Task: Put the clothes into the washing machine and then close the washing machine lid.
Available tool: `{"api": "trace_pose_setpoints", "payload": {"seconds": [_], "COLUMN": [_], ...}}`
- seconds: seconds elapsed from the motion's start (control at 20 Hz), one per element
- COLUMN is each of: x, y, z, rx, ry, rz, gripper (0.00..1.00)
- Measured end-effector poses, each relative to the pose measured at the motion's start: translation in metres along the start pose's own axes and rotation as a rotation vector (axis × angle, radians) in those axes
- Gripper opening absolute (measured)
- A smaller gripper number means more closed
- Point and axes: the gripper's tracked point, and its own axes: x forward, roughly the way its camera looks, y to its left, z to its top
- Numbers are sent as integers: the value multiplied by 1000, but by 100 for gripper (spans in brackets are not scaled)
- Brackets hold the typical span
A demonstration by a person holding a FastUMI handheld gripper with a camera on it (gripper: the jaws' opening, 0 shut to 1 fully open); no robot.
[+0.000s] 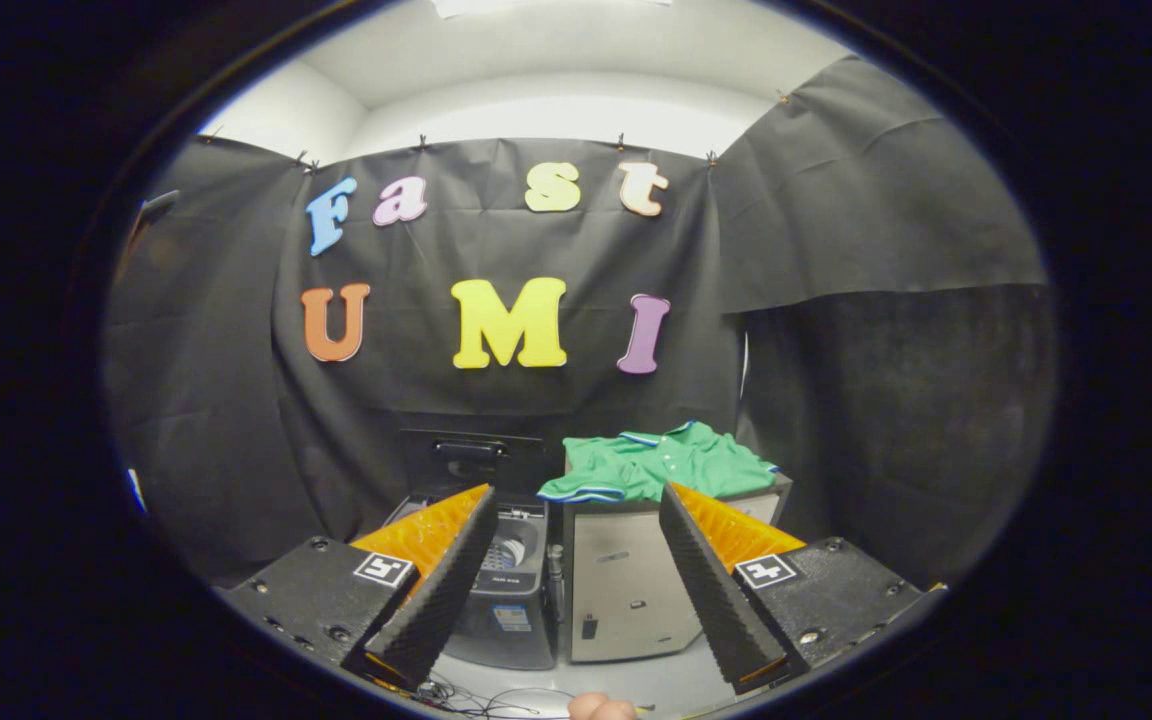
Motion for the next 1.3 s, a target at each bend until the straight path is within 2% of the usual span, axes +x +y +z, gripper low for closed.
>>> {"api": "trace_pose_setpoints", "payload": {"seconds": [0.6,1.0,1.3], "x": [4,14,51], "y": [5,5,-21], "z": [2,12,36], "rx": [-4,10,24], "ry": [-10,4,1], "rz": [22,-8,-43], "gripper": [100,100,100]}}
